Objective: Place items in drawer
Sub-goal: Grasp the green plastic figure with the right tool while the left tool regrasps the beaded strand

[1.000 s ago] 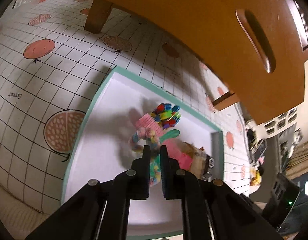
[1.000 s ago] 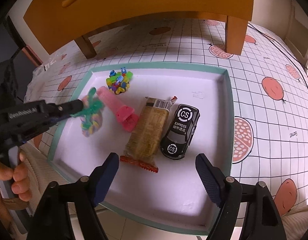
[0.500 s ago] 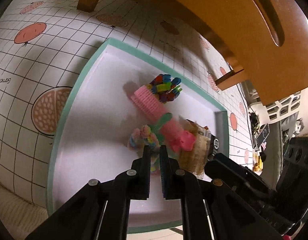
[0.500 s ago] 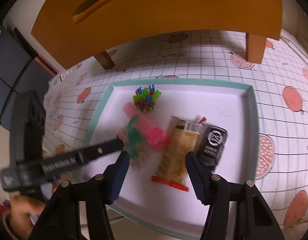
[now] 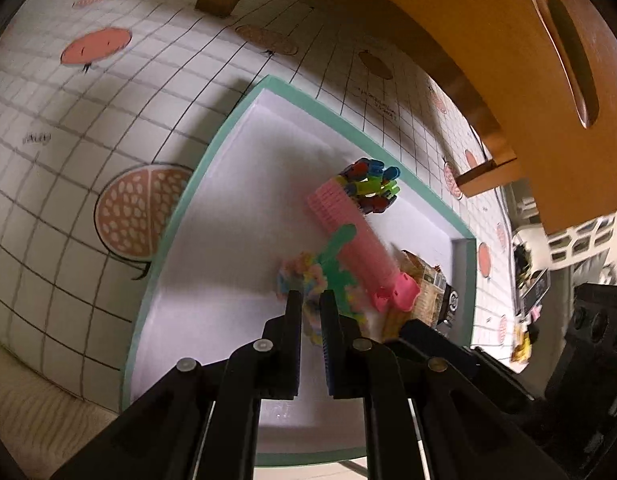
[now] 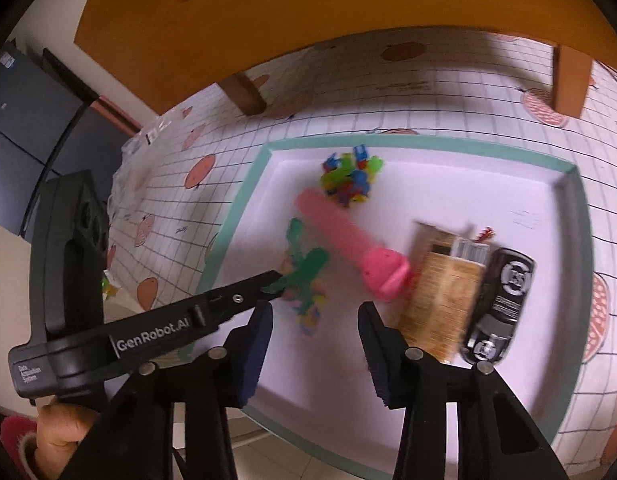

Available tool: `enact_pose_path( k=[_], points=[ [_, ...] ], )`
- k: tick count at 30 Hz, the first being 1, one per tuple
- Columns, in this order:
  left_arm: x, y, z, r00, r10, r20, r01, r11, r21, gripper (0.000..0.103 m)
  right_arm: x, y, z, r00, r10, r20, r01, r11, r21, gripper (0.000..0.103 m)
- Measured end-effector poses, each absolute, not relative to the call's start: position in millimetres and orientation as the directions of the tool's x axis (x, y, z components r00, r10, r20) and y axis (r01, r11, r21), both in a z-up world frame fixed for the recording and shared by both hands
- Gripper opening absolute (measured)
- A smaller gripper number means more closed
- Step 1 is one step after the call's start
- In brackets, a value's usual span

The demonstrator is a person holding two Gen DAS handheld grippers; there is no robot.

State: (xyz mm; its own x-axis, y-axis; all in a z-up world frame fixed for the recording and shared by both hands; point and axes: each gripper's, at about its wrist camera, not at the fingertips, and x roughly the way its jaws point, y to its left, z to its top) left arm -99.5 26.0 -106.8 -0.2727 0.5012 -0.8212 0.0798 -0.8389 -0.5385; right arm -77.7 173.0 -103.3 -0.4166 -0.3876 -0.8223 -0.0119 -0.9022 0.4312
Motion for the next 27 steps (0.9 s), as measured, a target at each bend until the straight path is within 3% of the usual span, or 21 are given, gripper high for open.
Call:
enact_pose_path(
  k=[13,19,23,25,27],
  points=[
    [-98,25,-113,-0.263,0.518,-0.814,0.114,-0.821,-0.559,0.013,-109,183,-129,-0.379,-0.542,-0.750,-0.125,-0.773,0.622,0.039],
    [-99,31,-111,-0.267,0.500,-0.823,0.085,-0.839,-0.537,0.014,-119,183,-142,-0.362,-0.541,-0.759,-0.173,-0.761,0.625,0.034],
    [-100,34,-111,-0.263,0.482,-0.836,0.063,-0.856,-0.514,0.024,-123,183,-148,-0.356,-0.522,-0.775,-0.203,-0.767,0.609,0.021],
    [-100,36,-113,-0.259,0.459,-0.850,0.057,-0.871,-0.488,0.037,-122,185,-152,-0.360,-0.522,-0.773,-0.219,-0.758,0.614,0.019],
    [-101,38,-114,-0.259,0.450,-0.855,0.050,-0.877,-0.477,0.039,-120,190,-152,-0.365,-0.524,-0.769,-0.230,-0.750,0.620,0.018]
  ],
)
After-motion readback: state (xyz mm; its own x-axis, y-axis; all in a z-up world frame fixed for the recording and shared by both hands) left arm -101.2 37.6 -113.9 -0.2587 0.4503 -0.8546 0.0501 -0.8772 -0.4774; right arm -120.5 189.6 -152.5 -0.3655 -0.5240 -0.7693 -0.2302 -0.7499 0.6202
